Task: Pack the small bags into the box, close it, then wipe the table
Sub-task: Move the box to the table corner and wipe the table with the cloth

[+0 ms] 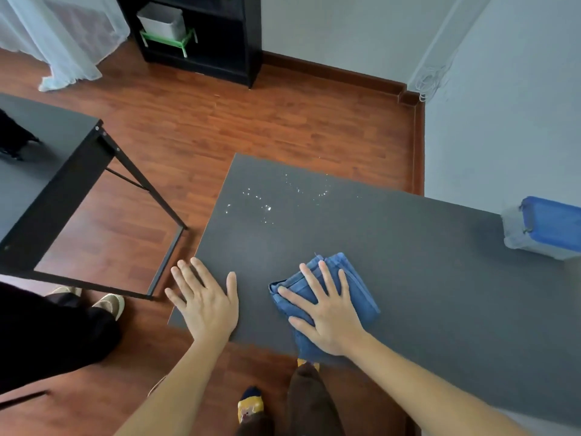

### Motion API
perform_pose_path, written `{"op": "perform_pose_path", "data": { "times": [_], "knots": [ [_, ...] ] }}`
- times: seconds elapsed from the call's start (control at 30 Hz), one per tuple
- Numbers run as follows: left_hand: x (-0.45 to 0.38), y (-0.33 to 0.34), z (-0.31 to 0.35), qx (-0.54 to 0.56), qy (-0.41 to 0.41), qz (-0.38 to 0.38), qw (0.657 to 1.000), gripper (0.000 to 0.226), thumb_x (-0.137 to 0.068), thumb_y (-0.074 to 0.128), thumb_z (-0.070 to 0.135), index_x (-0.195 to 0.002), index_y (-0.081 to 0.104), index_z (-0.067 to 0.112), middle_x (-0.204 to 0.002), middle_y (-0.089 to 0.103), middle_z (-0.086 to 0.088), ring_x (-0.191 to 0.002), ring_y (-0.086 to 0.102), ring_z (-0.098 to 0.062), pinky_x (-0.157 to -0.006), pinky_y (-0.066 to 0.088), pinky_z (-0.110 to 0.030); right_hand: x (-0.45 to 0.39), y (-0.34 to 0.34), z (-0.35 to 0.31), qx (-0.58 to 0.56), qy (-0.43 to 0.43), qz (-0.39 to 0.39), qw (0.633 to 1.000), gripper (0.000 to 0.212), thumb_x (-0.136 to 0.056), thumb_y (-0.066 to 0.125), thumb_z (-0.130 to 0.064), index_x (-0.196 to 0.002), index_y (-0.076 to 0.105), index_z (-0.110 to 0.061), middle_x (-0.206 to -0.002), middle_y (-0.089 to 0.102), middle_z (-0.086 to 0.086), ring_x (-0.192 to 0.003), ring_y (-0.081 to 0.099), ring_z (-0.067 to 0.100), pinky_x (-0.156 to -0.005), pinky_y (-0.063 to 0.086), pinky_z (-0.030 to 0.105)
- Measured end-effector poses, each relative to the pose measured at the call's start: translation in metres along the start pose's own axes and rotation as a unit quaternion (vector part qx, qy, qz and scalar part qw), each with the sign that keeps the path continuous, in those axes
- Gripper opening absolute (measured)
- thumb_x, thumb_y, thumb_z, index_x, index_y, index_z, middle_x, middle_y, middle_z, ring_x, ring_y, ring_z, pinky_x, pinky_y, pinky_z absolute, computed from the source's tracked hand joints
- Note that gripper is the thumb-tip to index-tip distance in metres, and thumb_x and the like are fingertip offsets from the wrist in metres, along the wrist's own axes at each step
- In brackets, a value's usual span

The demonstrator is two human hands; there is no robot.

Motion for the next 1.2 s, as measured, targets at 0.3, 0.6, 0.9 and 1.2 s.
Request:
{"op": "perform_pose_path", "data": {
  "times": [0.3, 0.6, 0.9, 1.2],
  "knots": [
    [-0.002, 0.005, -0.005, -0.031, -0.022, 0.061, 0.997, 0.08, -0.093, 0.023, 0.061, -0.151, 0.012, 0.007, -0.157, 0.022, -0.021, -0.148, 0.013, -0.034, -0.115, 0.016, -0.06, -0.178, -0.039, 0.188, -0.051, 0.184, -0.016, 0.981, 0.052, -0.095, 0.015, -0.062, -0.147, 0.013, -0.057, -0.164, 0.013, -0.002, -0.151, 0.006, 0.033, -0.118, 0.005, 0.063],
    [-0.002, 0.0, -0.001, -0.033, -0.038, 0.046, 0.998, 0.081, -0.091, 0.023, 0.061, -0.152, 0.017, 0.008, -0.157, 0.023, -0.017, -0.148, 0.016, -0.032, -0.117, 0.018, -0.057, -0.111, -0.022, 0.148, -0.051, 0.249, -0.006, 0.967, 0.06, -0.094, 0.011, -0.067, -0.151, 0.004, -0.05, -0.165, 0.004, 0.009, -0.15, 0.0, 0.041, -0.112, 0.006, 0.072],
    [0.0, -0.003, 0.002, -0.032, -0.043, 0.035, 0.998, 0.084, -0.091, 0.011, 0.065, -0.152, 0.019, 0.007, -0.158, 0.023, -0.016, -0.148, 0.016, -0.031, -0.118, 0.016, -0.055, -0.251, -0.038, 0.15, -0.083, 0.24, -0.029, 0.967, 0.055, -0.096, 0.011, -0.06, -0.15, 0.003, -0.052, -0.166, 0.001, 0.004, -0.15, -0.005, 0.041, -0.113, -0.002, 0.072],
    [-0.003, -0.001, 0.001, -0.027, -0.046, 0.026, 0.998, 0.079, -0.092, 0.018, 0.061, -0.153, 0.014, 0.011, -0.161, 0.016, -0.012, -0.15, 0.009, -0.028, -0.12, 0.013, -0.054, -0.13, -0.021, 0.099, -0.055, 0.213, -0.021, 0.975, 0.058, -0.096, 0.014, -0.062, -0.151, 0.002, -0.048, -0.166, 0.001, 0.007, -0.15, -0.004, 0.042, -0.11, 0.004, 0.074]
  ]
}}
Point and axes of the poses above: each hand's wrist, its own x-axis away from the middle knuckle, its own y-axis out of the palm, z = x × y, the point moved 8 cm from there along -x, towards the middle knuckle
